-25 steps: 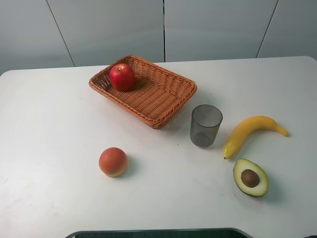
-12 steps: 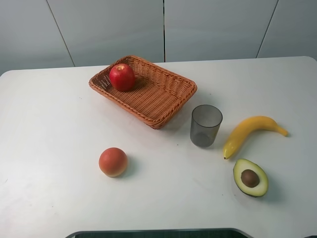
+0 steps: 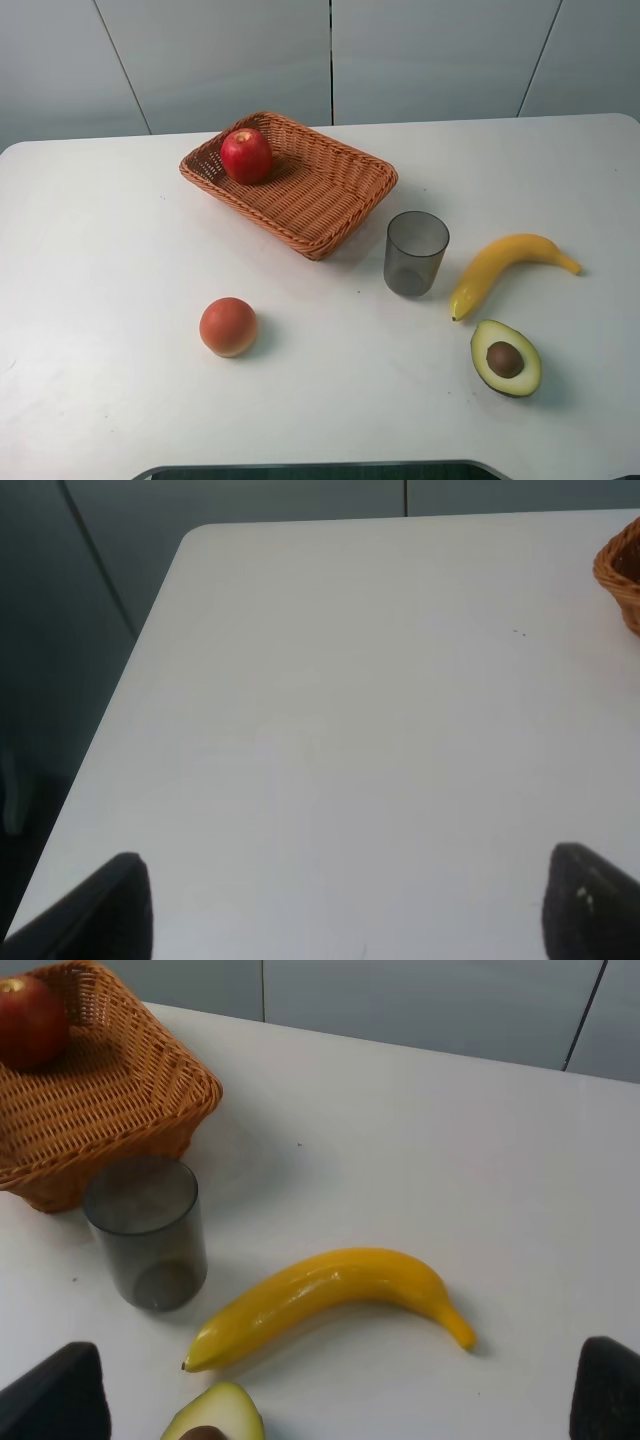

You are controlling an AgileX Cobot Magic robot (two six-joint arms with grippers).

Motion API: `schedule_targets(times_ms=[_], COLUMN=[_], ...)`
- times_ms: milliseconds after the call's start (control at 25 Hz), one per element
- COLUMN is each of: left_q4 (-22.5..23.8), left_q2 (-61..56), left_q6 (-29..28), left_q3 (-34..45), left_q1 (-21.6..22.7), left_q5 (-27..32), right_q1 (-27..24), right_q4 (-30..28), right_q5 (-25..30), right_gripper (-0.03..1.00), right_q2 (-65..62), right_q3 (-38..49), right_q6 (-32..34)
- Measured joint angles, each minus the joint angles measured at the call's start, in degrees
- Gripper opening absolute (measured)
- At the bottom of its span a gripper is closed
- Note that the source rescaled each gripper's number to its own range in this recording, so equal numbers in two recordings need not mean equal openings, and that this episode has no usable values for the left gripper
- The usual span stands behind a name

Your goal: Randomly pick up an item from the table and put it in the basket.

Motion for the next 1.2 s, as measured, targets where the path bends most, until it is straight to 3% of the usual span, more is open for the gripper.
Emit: schedule_targets(times_ms=[280, 600, 1200], left_q4=[0.00, 0.00, 0.00], left_q2=[0.00, 0.00, 0.00], left_q6=[0.00, 0.00, 0.00], left_q3=[0.00, 0.00, 0.00], left_q1=[0.00, 0.00, 0.00], left_q5=[0.00, 0.00, 0.00], right_q1=[0.00, 0.00, 0.00], right_q4=[-0.10, -7.85, -8.08], right_q5=[0.13, 0.03, -0.07], right_gripper=[1.00, 1.00, 1.00], right_q2=[0.00, 0.00, -0.04], right_q3=[0.00, 0.00, 0.00], right_q6=[0.63, 12.09, 12.86])
